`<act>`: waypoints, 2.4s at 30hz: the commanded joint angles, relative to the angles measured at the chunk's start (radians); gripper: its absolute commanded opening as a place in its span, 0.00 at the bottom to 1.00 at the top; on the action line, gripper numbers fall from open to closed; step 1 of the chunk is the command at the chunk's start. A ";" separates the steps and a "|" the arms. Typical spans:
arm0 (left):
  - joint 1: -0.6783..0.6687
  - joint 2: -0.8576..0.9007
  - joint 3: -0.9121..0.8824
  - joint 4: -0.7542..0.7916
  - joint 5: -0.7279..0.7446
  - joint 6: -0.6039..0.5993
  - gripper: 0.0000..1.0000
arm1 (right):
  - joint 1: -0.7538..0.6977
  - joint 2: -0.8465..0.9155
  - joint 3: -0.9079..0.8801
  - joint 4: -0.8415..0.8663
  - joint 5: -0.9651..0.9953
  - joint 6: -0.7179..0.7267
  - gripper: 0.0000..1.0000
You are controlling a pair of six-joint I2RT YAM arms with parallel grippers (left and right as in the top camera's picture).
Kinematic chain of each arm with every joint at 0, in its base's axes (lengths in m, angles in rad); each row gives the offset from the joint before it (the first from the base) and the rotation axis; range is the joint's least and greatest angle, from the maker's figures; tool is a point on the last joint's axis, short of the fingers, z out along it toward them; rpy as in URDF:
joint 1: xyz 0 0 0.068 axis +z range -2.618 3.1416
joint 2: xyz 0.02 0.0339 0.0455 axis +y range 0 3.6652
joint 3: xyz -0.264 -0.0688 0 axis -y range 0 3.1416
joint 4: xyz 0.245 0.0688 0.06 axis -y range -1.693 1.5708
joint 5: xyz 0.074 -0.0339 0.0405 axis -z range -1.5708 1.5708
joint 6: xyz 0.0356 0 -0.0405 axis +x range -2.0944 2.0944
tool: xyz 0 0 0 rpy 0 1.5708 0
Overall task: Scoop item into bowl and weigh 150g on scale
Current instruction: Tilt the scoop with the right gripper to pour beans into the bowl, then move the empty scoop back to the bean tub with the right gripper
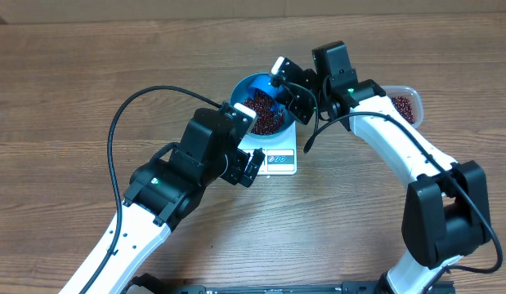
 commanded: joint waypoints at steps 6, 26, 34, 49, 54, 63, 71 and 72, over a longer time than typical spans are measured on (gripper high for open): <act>0.004 0.000 0.027 0.003 0.008 -0.002 1.00 | 0.018 -0.130 0.005 -0.020 0.014 -0.010 0.04; 0.004 0.000 0.027 0.004 0.008 -0.002 1.00 | 0.018 -0.174 0.005 -0.035 0.048 -0.070 0.04; 0.004 0.000 0.027 0.004 0.008 -0.002 1.00 | 0.026 -0.176 0.005 -0.022 0.062 -0.070 0.04; 0.004 0.000 0.027 0.003 0.009 -0.003 1.00 | 0.026 -0.177 0.005 0.014 0.062 -0.069 0.04; 0.003 0.000 0.027 0.003 0.012 -0.003 0.99 | 0.026 -0.178 0.005 0.013 0.061 -0.048 0.04; 0.004 0.000 0.027 0.005 0.008 -0.003 1.00 | 0.026 -0.238 0.005 0.014 0.000 0.274 0.04; 0.004 0.000 0.027 0.005 0.008 -0.002 1.00 | 0.022 -0.363 0.005 0.006 0.108 0.517 0.04; 0.004 0.000 0.027 0.005 0.008 -0.002 1.00 | 0.022 -0.373 0.005 -0.004 0.164 0.543 0.04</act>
